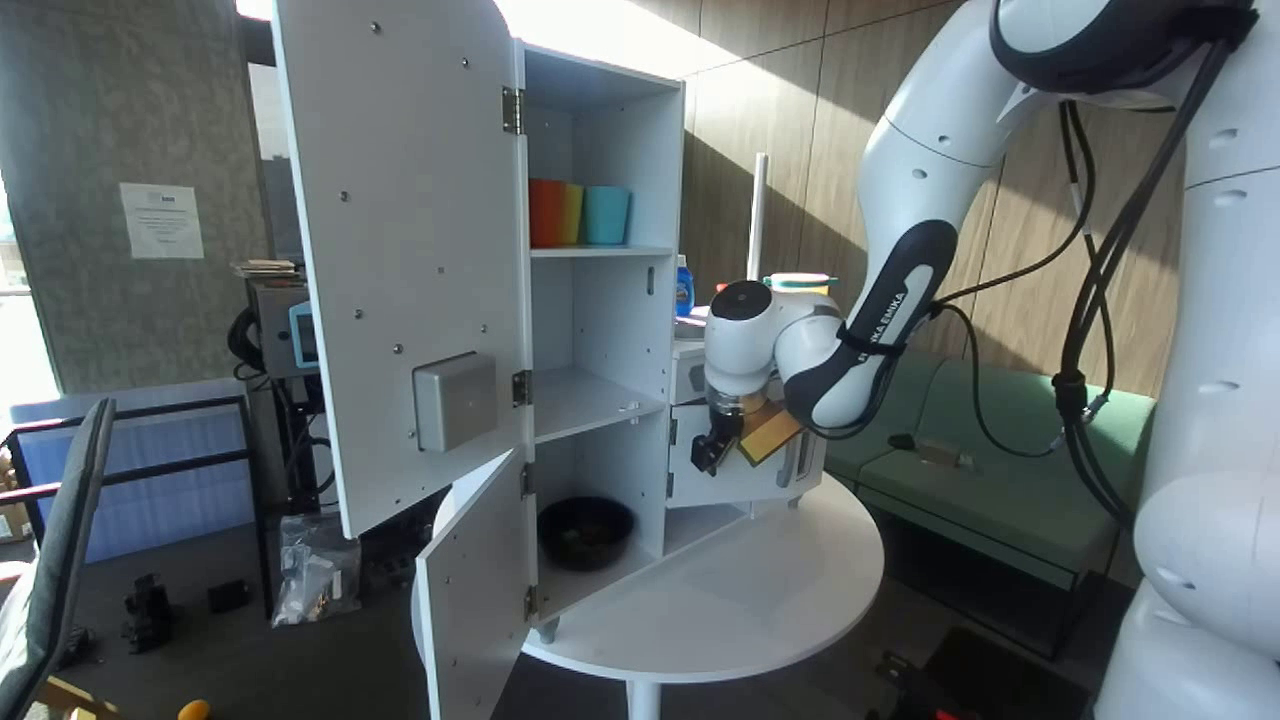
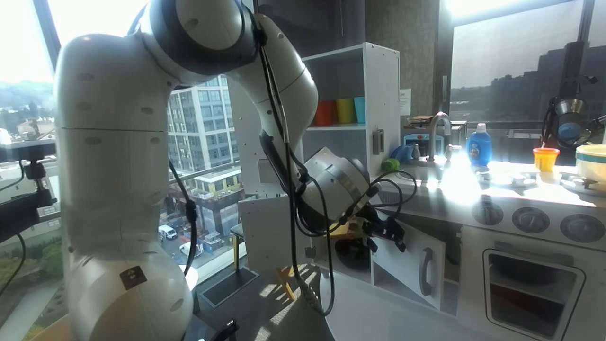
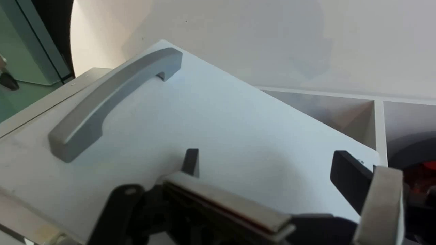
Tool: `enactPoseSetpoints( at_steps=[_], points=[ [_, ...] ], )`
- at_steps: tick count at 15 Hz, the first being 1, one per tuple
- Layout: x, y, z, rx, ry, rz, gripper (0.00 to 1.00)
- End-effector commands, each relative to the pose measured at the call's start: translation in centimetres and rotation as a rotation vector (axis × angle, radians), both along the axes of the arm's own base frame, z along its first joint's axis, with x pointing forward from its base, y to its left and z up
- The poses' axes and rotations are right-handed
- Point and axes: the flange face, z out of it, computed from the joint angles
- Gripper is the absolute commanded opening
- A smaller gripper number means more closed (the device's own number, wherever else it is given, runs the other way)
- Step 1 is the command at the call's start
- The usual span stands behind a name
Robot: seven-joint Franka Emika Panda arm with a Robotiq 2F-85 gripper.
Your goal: Close all the cabinet doors
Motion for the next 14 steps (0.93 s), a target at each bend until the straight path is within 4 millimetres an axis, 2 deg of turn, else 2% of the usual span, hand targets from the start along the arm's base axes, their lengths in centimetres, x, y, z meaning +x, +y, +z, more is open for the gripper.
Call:
enactPoseSetpoints(
  at_steps=[1, 6, 9, 12, 14],
  points=[
    [2.1, -1.0, -0.1, 0.042, -0.051, 0.076, 1.00],
    [3.4, -2.9, 1.7, 0.087, -0.149, 0.137, 1.00],
    [2.5, -3.3, 0.9, 0.066, -0.104, 0.118, 1.00],
    [1.0, -1.5, 1.7, -0.026, -0.102, 0.090, 1.00],
    [-1.0, 1.1, 2.1, -0.071, -0.117, 0.070, 1.00]
  ],
)
